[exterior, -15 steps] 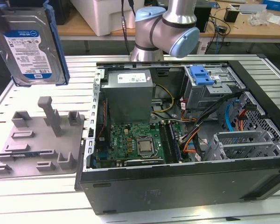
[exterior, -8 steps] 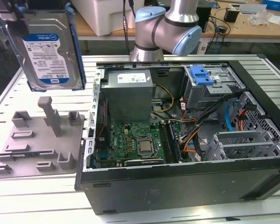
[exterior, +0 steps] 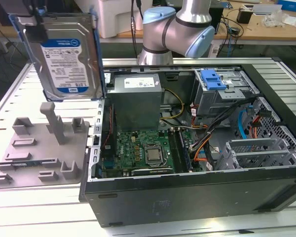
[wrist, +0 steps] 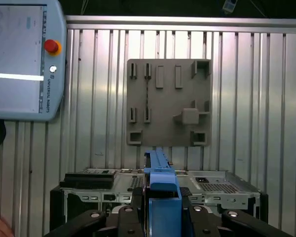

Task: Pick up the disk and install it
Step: 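Pick up the disk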

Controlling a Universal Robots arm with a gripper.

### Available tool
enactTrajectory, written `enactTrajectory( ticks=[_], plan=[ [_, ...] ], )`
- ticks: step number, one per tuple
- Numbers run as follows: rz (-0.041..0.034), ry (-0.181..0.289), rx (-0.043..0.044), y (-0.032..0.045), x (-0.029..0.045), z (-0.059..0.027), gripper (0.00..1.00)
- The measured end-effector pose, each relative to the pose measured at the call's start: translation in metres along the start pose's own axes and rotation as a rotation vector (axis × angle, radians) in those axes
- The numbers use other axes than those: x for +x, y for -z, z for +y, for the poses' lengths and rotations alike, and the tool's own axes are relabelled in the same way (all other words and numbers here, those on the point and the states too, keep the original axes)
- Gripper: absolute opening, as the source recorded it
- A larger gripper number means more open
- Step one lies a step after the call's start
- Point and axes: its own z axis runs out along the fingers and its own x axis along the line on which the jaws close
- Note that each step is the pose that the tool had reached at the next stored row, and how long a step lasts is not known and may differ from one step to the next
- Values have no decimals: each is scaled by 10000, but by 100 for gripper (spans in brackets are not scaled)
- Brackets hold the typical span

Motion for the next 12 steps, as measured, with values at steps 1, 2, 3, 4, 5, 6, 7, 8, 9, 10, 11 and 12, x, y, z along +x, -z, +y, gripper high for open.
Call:
enactTrajectory(
  ticks=[1, 2, 3, 4, 5, 6, 7, 8, 9, 10, 11, 12],
  plan=[
    [-3, -2, 1, 3, 31, -55, 37],
    [-4, 0, 1, 6, 56, -98, 37],
    [-6, -1, 1, 9, 87, -153, 37],
    [-6, -1, 1, 12, 108, -192, 37],
    [-8, 1, 1, 15, 134, -239, 37],
    [-9, 0, 0, 17, 155, -276, 37],
    [-10, -1, 0, 20, 182, -325, 37],
    [-11, 0, 0, 22, 202, -364, 37],
    [-13, 1, 0, 24, 225, -406, 37],
    [-14, -1, -1, 26, 245, -446, 37],
    [-16, 0, -1, 28, 269, -492, 37],
    [-18, 1, -1, 30, 291, -537, 37]
  ],
)
